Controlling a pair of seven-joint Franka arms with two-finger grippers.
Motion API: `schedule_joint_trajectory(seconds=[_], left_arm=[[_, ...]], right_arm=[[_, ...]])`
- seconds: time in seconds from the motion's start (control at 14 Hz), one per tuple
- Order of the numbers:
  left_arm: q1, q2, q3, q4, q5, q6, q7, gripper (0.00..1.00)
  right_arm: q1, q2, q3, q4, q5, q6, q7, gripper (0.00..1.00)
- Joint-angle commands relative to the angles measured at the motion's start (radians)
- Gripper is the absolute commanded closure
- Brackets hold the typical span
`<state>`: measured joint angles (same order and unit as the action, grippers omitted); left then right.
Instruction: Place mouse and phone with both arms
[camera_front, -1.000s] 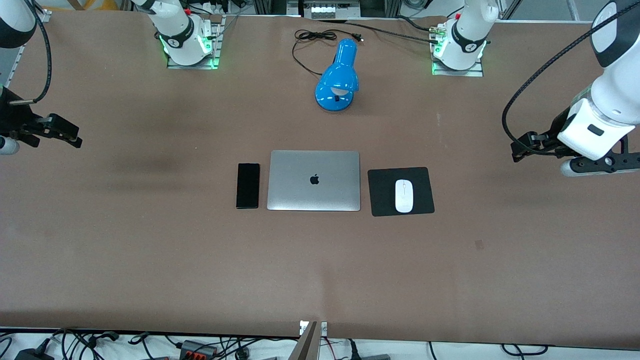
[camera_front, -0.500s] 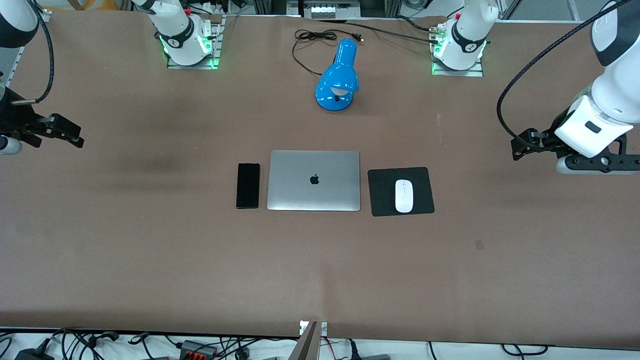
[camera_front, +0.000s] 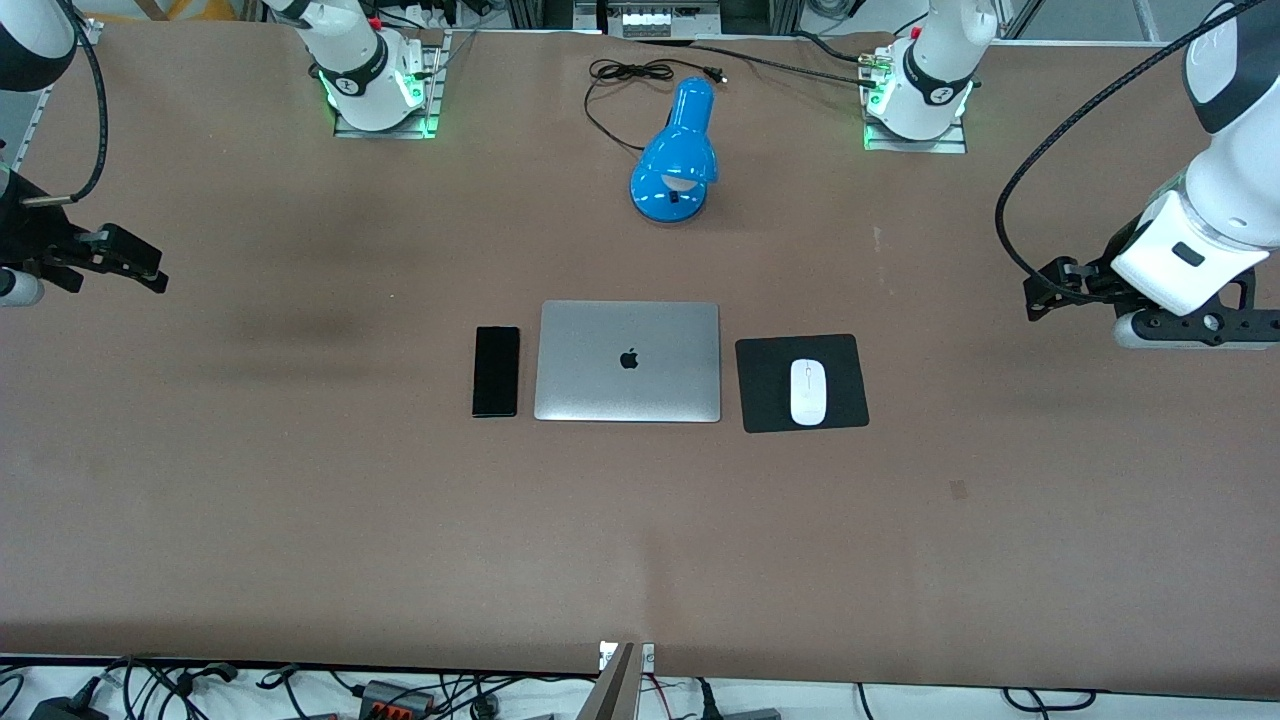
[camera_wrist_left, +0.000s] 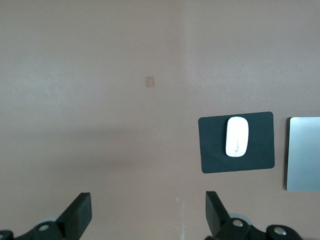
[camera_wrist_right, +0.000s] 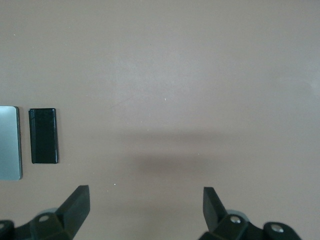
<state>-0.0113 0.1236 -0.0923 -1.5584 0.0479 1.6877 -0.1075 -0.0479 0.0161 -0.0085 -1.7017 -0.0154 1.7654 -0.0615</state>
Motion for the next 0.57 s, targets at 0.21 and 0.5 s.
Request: schedule_joint_trajectory(seconds=[0.21, 0.5], left_arm=[[-0.001, -0.016, 0.008, -0.002, -0.008, -0.002, 0.029, 0.00], [-0.001, -0.015, 0.008, -0.002, -0.008, -0.002, 0.029, 0.00]], right_arm=[[-0.020, -0.022, 0.013, -0.007, 0.026, -0.015, -0.018, 0.00], [-0.018, -0.022, 0.016, -0.009, 0.025, -0.017, -0.018, 0.00]])
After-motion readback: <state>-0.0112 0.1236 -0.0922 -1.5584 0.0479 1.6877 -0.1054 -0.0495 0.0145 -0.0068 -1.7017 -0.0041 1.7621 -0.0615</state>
